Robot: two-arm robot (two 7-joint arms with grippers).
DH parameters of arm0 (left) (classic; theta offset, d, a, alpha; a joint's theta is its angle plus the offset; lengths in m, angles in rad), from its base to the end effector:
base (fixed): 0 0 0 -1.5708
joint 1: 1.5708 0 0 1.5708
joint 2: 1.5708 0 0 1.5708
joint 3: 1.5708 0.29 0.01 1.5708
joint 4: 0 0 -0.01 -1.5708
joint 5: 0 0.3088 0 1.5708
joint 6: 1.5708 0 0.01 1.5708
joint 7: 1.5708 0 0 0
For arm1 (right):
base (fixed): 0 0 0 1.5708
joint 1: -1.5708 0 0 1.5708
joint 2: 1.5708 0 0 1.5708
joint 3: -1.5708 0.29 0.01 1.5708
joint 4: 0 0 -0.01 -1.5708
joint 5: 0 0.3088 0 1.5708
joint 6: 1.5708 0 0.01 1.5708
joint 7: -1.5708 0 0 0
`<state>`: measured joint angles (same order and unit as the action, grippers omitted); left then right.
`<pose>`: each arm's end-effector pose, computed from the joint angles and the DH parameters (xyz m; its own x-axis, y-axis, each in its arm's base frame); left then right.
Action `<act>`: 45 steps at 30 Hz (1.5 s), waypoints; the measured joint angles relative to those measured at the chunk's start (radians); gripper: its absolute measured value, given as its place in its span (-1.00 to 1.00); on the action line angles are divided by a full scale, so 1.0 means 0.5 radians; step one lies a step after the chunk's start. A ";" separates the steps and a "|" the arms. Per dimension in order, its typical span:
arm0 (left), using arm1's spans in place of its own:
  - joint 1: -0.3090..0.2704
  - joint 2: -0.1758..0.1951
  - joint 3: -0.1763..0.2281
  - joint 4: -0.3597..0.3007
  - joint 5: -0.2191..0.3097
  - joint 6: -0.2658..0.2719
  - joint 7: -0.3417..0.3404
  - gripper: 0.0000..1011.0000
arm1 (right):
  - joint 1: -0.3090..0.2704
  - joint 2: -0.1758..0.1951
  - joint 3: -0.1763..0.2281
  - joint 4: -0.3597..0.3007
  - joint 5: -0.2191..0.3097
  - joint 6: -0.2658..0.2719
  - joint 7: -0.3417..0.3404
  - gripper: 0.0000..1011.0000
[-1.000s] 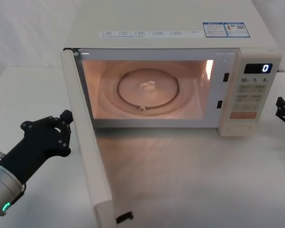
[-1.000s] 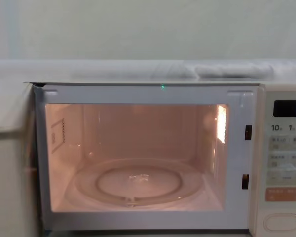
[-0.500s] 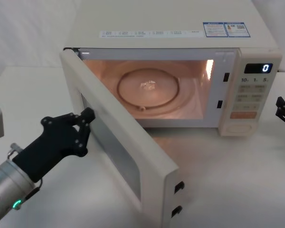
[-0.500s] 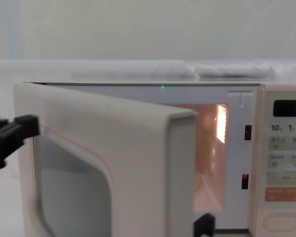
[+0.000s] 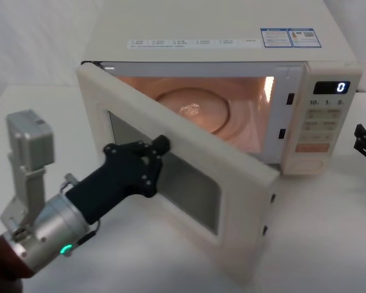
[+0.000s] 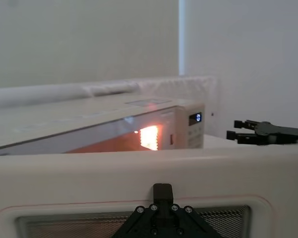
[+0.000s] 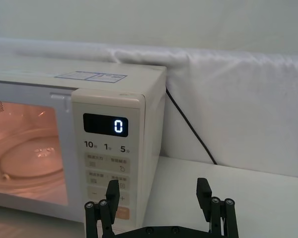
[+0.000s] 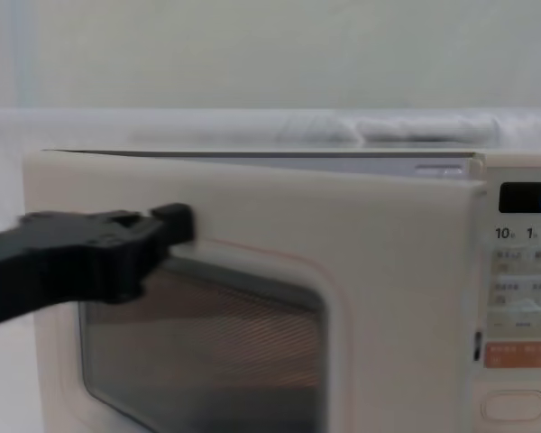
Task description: Press the button to open the microwave door with one hand; close the microwave door with the other hand.
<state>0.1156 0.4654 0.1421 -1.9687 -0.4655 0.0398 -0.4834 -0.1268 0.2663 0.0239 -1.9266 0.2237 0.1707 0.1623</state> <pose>0.2823 0.0399 -0.2109 0.7039 0.7086 0.0493 -0.6984 0.7031 -0.1336 0.2872 -0.0568 -0.2194 0.2209 -0.9736 0.0569 0.9737 0.2235 0.0434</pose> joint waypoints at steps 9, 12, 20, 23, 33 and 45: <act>-0.207 -0.027 0.195 0.138 0.019 0.043 -0.012 -1.00 | 0.000 0.000 0.000 0.000 0.000 0.000 0.000 0.98; -0.273 -0.040 0.252 0.172 0.027 0.051 -0.014 -1.00 | 0.000 0.000 0.000 0.000 0.000 0.000 0.000 0.98; -0.442 -0.077 0.390 0.260 0.067 0.080 0.018 -1.00 | 0.000 0.000 0.000 0.000 0.000 0.000 0.000 0.98; -0.492 -0.093 0.433 0.284 0.088 0.097 0.058 -1.00 | 0.000 0.000 0.000 0.000 0.000 0.000 0.000 0.98; -0.597 -0.155 0.523 0.327 0.153 0.170 0.227 -1.00 | 0.000 0.000 0.000 0.000 0.000 0.000 0.000 0.98; -0.661 -0.270 0.553 0.374 0.256 0.208 0.385 -1.00 | 0.000 0.000 0.000 0.000 0.000 0.000 0.000 0.98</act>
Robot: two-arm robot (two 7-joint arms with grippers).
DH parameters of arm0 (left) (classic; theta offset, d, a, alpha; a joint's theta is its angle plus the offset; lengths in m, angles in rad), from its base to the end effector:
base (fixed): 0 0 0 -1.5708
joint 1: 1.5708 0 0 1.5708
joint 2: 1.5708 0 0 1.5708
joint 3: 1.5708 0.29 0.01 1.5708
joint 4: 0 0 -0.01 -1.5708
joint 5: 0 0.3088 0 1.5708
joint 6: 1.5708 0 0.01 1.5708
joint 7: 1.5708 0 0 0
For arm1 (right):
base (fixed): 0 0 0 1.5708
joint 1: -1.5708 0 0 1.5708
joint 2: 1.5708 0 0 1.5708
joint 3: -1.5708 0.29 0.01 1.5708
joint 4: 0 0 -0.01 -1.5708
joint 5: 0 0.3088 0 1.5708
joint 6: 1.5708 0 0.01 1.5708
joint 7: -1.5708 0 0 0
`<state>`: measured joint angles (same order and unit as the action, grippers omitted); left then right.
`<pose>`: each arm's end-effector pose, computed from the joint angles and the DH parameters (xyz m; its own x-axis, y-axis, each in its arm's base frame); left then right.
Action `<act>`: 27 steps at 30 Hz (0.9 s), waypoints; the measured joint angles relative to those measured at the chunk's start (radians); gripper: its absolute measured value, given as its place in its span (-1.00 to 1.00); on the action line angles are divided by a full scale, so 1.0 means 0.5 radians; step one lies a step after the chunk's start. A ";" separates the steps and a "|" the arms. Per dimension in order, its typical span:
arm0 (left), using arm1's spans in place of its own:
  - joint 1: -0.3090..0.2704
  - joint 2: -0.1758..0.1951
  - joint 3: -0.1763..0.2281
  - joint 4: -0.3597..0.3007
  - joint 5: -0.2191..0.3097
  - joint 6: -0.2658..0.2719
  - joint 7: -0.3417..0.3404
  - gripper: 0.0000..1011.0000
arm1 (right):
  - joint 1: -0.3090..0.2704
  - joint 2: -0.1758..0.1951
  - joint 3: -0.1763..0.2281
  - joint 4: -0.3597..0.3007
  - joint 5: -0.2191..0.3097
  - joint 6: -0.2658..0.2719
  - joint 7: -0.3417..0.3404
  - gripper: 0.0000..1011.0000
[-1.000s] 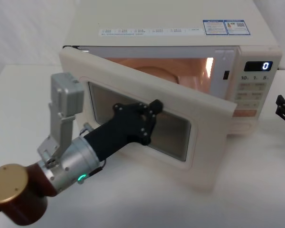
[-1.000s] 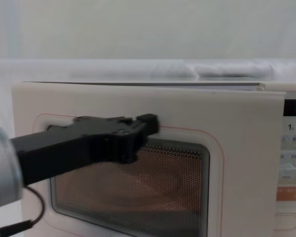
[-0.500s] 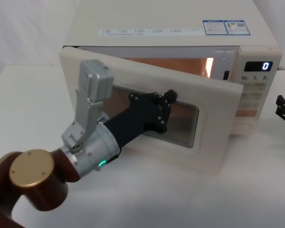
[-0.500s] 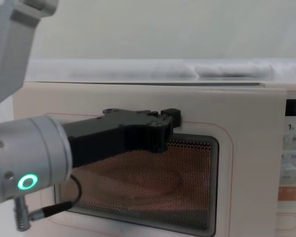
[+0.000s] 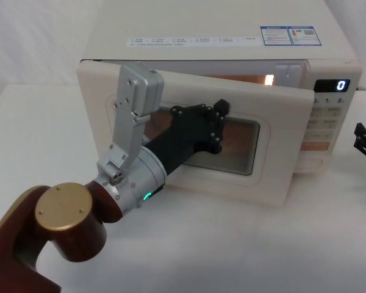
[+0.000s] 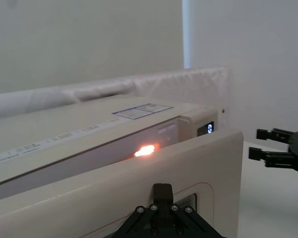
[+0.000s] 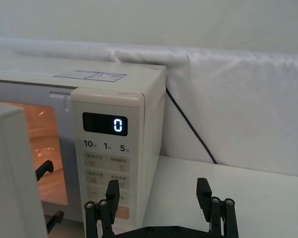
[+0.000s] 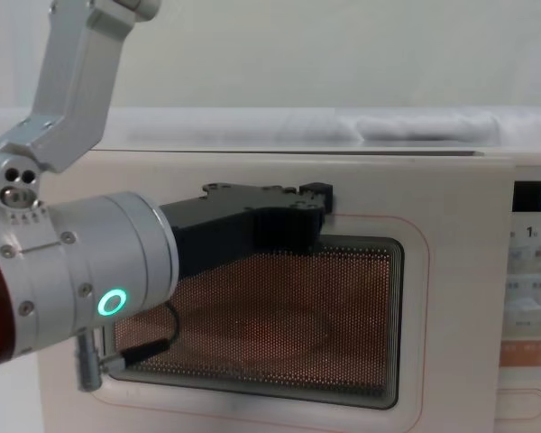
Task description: Press the button to open the microwave door with one hand; close the microwave door with the other hand.
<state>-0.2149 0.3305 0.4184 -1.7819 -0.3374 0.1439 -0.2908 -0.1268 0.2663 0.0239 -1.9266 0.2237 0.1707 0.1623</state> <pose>0.3455 -0.0489 -0.1953 0.6795 0.7279 0.0917 -0.7217 0.6857 -0.0950 0.2872 -0.0568 -0.2194 0.2209 -0.9736 0.0569 0.9737 0.2235 0.0434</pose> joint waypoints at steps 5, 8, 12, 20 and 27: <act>0.002 -0.047 -0.023 0.017 0.058 -0.011 0.066 -1.00 | 0.000 0.000 0.000 0.000 0.000 0.000 0.000 0.98; 0.012 -0.075 -0.047 0.026 0.084 -0.016 0.099 -1.00 | 0.000 0.000 0.000 0.000 0.000 0.000 0.000 0.98; 0.018 -0.102 -0.069 0.038 0.110 -0.023 0.115 -1.00 | 0.000 0.000 0.000 0.000 0.000 0.000 0.000 0.98; 0.018 -0.144 -0.099 0.074 0.132 -0.054 0.100 -1.00 | 0.000 0.000 0.000 0.000 0.000 0.000 0.000 0.98; -0.030 -0.176 -0.088 0.154 0.127 -0.100 0.032 -1.00 | 0.000 0.000 0.000 0.000 0.000 0.000 0.000 0.98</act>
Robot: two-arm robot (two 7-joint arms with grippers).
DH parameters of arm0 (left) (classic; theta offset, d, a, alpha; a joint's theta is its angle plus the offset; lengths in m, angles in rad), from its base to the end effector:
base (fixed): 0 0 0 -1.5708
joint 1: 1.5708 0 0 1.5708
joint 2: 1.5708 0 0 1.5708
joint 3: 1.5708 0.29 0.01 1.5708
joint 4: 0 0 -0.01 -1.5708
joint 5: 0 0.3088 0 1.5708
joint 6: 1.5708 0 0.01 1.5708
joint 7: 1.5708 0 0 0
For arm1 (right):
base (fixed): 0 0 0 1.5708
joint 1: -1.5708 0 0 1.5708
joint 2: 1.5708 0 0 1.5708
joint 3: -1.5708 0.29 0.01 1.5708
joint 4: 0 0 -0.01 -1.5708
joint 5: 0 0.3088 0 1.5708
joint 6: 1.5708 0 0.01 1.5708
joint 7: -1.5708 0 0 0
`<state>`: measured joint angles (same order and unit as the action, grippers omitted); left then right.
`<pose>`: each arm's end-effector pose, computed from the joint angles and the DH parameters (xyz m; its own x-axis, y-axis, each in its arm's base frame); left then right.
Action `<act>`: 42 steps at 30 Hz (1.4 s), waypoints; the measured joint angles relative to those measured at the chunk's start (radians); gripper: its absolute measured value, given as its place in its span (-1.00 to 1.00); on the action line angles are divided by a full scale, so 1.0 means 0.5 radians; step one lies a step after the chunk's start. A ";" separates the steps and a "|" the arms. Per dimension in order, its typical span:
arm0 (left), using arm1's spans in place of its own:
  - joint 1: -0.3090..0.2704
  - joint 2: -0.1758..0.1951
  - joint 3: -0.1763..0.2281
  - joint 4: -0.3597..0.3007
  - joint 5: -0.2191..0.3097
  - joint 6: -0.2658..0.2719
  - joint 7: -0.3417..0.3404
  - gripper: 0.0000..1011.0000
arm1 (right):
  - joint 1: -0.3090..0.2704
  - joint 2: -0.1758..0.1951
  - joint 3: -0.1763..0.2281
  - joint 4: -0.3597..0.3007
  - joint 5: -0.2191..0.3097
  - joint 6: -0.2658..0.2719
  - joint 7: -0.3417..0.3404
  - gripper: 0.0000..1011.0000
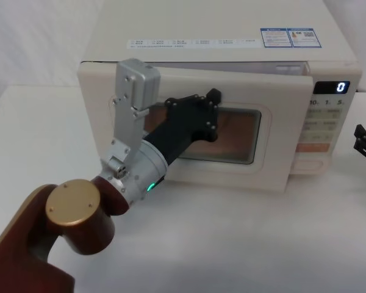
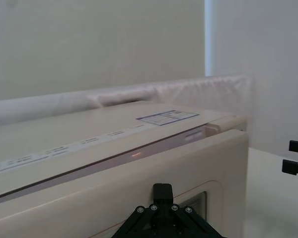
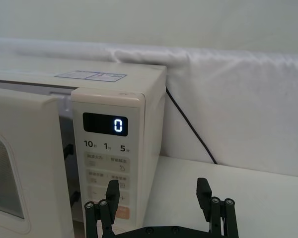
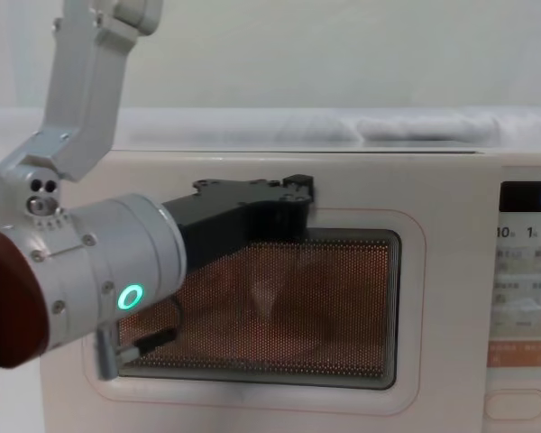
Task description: Press the button to open the microwave door with one hand; close the microwave door with the other hand.
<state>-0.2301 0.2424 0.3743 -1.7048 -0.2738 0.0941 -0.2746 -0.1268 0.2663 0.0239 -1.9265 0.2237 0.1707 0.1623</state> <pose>0.3603 -0.0544 -0.2026 0.6181 0.7817 0.0829 -0.7689 0.6232 -0.1429 0.2872 -0.0568 -0.2195 0.2209 -0.9736 0.0569 0.9738 0.2234 0.0433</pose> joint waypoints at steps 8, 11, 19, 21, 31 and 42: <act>-0.108 -0.041 0.052 0.109 -0.010 -0.022 -0.076 -1.00 | 0.000 0.000 0.000 0.000 0.000 0.000 0.000 0.98; -0.134 -0.051 0.068 0.136 -0.016 -0.024 -0.094 -1.00 | 0.000 0.000 0.000 0.000 0.000 0.000 0.000 0.98; -0.198 -0.074 0.114 0.199 -0.036 -0.025 -0.132 -1.00 | 0.000 0.000 0.000 0.000 0.000 0.000 0.000 0.98; -0.211 -0.077 0.124 0.213 -0.041 -0.023 -0.138 -1.00 | 0.000 0.000 0.000 0.000 0.000 0.000 0.000 0.98; -0.265 -0.092 0.160 0.269 -0.045 -0.013 -0.143 -1.00 | 0.000 0.000 0.000 0.000 0.000 0.000 0.000 0.98; -0.309 -0.113 0.181 0.320 -0.030 -0.018 -0.135 -1.00 | 0.000 0.000 0.000 0.000 0.000 0.000 0.000 0.98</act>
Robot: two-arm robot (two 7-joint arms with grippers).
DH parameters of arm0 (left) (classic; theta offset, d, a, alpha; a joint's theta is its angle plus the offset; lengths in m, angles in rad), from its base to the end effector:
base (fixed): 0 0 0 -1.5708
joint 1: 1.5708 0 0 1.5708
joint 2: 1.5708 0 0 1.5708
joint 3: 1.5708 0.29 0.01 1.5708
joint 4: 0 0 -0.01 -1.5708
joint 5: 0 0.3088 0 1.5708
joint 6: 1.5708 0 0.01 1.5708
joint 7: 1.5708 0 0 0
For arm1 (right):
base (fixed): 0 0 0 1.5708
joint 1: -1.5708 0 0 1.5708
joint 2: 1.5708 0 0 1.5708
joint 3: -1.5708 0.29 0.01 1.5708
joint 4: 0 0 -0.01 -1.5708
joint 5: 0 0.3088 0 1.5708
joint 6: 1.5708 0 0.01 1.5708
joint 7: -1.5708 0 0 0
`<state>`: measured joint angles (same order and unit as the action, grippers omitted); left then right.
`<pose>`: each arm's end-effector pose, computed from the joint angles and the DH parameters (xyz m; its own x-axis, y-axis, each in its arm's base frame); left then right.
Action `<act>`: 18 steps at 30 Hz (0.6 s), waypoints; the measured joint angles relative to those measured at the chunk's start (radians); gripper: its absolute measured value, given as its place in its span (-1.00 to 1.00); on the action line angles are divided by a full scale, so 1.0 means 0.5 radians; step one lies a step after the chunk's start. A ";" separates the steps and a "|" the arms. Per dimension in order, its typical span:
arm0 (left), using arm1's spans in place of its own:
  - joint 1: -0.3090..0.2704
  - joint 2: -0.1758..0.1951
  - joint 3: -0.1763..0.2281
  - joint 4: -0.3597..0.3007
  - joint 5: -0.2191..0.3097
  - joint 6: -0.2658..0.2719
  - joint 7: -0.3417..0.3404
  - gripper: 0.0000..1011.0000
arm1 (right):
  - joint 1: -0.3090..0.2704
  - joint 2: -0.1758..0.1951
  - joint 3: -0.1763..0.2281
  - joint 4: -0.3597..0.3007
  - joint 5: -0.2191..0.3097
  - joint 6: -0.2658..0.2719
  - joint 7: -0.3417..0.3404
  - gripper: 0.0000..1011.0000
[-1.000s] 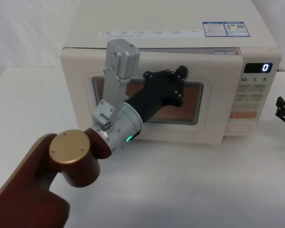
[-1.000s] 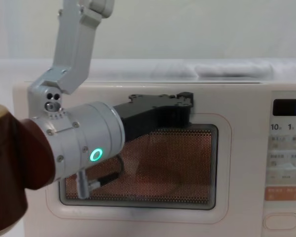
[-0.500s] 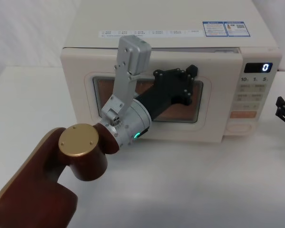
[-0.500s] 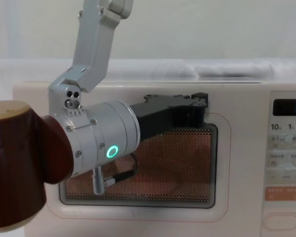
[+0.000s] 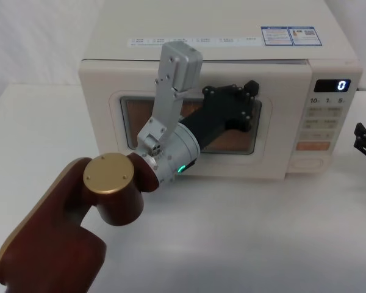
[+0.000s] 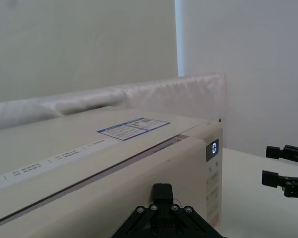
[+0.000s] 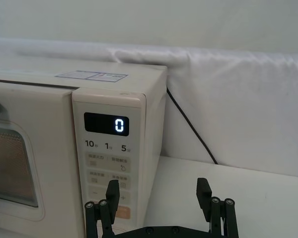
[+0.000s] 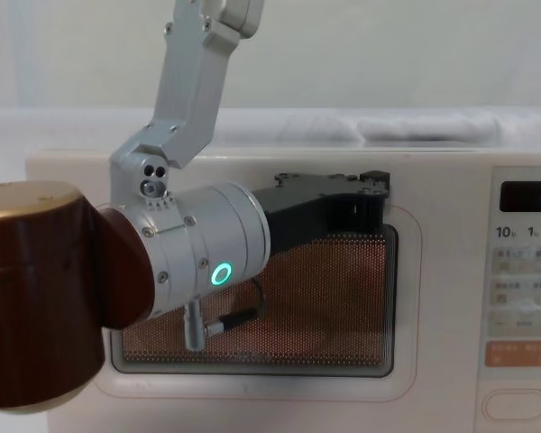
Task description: Press the button to open the microwave door with one hand; close the microwave door with the other hand.
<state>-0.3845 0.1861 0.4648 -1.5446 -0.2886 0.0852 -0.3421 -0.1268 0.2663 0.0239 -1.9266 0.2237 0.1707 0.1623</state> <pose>0.3962 -0.0877 -0.1969 0.7091 0.6987 0.0950 -0.6876 0.7150 -0.1264 0.2872 -0.0568 -0.2194 0.2209 -0.9736 0.0569 0.9737 0.2235 0.0434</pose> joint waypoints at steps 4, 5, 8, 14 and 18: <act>-0.015 -0.007 0.000 0.020 0.004 -0.003 0.004 -1.00 | 0.000 0.000 0.000 0.000 0.000 0.000 0.000 0.98; -0.027 -0.012 -0.003 0.035 0.006 -0.005 0.007 -1.00 | 0.000 0.000 0.000 0.000 0.000 0.000 0.000 0.98; -0.039 -0.018 -0.010 0.050 0.009 -0.008 0.015 -1.00 | 0.000 0.000 0.000 0.000 0.000 0.000 0.000 0.98; -0.054 -0.029 -0.031 0.072 0.017 -0.012 0.038 -1.00 | 0.000 0.000 0.000 0.000 0.000 0.000 0.000 0.98; -0.053 -0.032 -0.039 0.072 0.010 -0.008 0.038 -1.00 | 0.000 0.000 0.000 0.000 0.000 0.000 0.000 0.98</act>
<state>-0.4109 0.1701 0.4451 -1.5088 -0.2834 0.0811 -0.3233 -0.1268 0.2664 0.0238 -1.9266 0.2237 0.1707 0.1623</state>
